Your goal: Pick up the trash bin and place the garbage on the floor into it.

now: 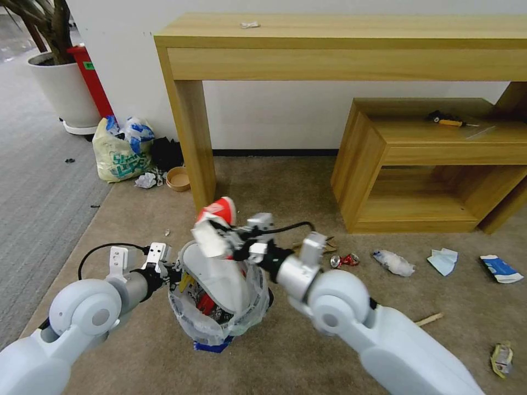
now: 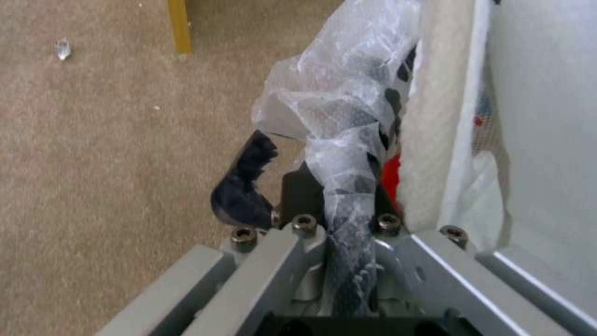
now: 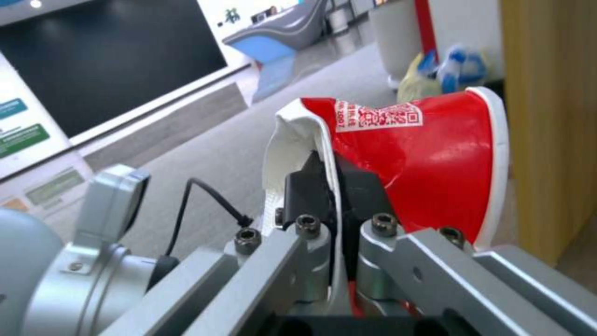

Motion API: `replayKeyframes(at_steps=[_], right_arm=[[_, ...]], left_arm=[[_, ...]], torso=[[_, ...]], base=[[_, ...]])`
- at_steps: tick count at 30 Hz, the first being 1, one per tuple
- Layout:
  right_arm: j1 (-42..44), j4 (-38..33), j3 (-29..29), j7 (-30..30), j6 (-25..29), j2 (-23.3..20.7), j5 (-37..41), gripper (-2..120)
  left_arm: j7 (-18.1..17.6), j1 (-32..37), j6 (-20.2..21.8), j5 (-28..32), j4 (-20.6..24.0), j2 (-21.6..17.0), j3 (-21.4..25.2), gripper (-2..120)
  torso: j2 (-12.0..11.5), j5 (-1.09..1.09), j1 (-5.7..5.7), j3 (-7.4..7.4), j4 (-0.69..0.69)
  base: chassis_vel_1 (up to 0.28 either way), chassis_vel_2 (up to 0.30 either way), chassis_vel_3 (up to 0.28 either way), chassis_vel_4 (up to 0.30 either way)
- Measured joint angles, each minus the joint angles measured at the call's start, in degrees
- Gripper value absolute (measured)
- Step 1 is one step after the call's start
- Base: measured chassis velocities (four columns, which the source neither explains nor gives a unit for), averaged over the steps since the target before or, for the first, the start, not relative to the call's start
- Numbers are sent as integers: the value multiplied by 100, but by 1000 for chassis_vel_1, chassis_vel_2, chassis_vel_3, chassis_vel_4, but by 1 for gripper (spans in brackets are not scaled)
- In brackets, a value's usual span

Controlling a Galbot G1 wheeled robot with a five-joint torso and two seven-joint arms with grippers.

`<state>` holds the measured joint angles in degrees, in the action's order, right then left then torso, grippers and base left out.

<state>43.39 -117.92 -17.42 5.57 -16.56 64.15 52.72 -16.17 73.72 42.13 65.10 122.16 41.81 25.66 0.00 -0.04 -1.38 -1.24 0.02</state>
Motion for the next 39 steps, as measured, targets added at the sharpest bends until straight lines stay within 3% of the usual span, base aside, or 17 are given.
replayKeyframes(at_steps=[7,21,39], right_arm=[[283,484,-206,64,-10,251,32,0],[589,759,-302,197,-1,409,167,0],[665,136,-292,834,-261,181,402,0]], left_arm=[[48,50,0,10,70,-36,99,0],[58,-33,12,5,44,-31,55,0],[173,164,-3,-294,-55,6,144,0]], torso=[[0,1,0,0,-2],[0,1,0,0,-2],[0,2,0,0,-2]], base=[[0,0,0,0],[0,0,0,0],[0,0,0,0]])
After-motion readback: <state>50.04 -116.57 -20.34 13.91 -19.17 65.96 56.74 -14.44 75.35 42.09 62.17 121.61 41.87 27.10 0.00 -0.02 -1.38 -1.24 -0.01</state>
